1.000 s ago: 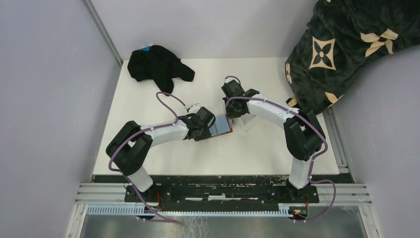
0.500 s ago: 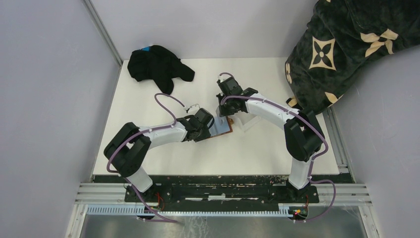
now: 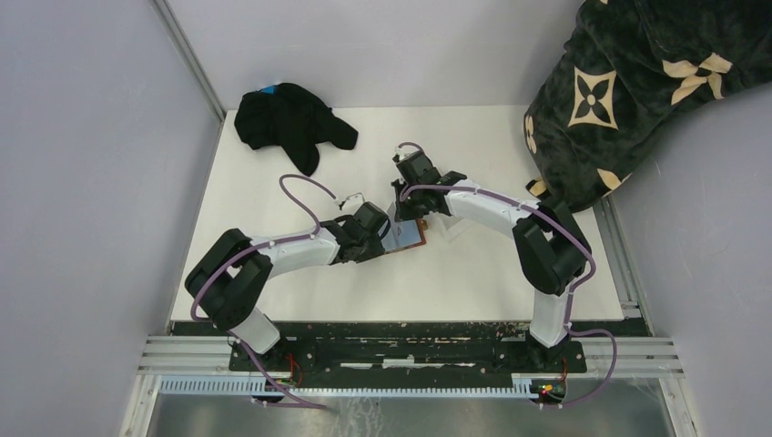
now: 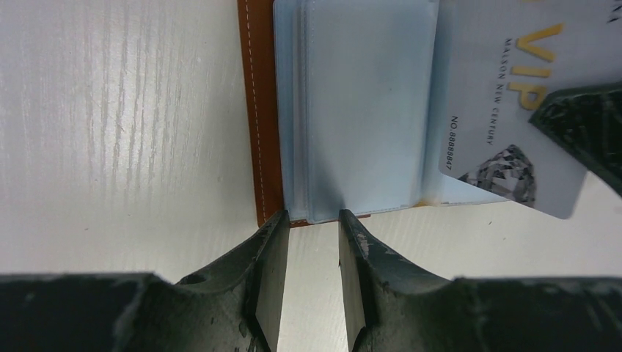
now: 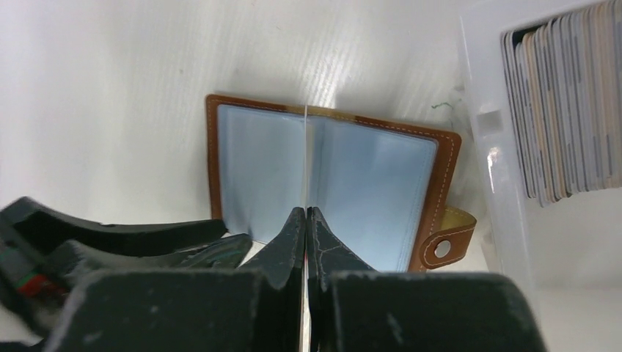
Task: Put the credit cards into the card holder
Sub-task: Move the card holder to the center of the board.
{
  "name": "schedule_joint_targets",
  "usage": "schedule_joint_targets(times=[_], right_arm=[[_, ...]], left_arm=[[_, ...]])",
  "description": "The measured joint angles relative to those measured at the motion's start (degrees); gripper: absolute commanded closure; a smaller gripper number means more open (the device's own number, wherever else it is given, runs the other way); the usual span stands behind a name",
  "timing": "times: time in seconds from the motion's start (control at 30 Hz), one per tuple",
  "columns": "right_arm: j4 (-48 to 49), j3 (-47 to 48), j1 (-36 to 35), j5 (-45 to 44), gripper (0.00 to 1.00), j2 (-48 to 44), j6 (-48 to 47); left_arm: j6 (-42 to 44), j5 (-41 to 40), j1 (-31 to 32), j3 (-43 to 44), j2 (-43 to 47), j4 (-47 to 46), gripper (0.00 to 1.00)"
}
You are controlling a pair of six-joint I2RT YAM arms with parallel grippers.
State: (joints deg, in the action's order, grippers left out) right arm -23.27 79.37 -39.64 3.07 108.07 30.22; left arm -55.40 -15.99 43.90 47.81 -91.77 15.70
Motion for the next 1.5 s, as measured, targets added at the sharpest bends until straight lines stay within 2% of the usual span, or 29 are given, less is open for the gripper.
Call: schedule_joint_targets(times=[0.57, 1.17, 1.33, 1.5], right_arm=[[10.21, -9.44, 0.28, 1.01, 0.99, -0.70, 4.90], [13.40, -14.38, 0.00, 1.07, 0.99, -4.42, 8.02], [14.10, -14.86, -0.02, 2.16, 0.99, -4.42, 9.05], [15.32, -15.06, -0.13, 3.19, 0.99, -4.37, 9.66]], left_arm=[[-0.02, -0.07, 0.00, -1.40, 1.05, -0.68, 0.60], [-0.76, -0.70, 0.00, -6.05, 5.90, 0.17, 0.60], [-2.03, -1.09, 0.00, -8.31, 8.90, 1.29, 0.54], [-2.97, -2.84, 0.00, -9.75, 13.03, 6.34, 0.47]])
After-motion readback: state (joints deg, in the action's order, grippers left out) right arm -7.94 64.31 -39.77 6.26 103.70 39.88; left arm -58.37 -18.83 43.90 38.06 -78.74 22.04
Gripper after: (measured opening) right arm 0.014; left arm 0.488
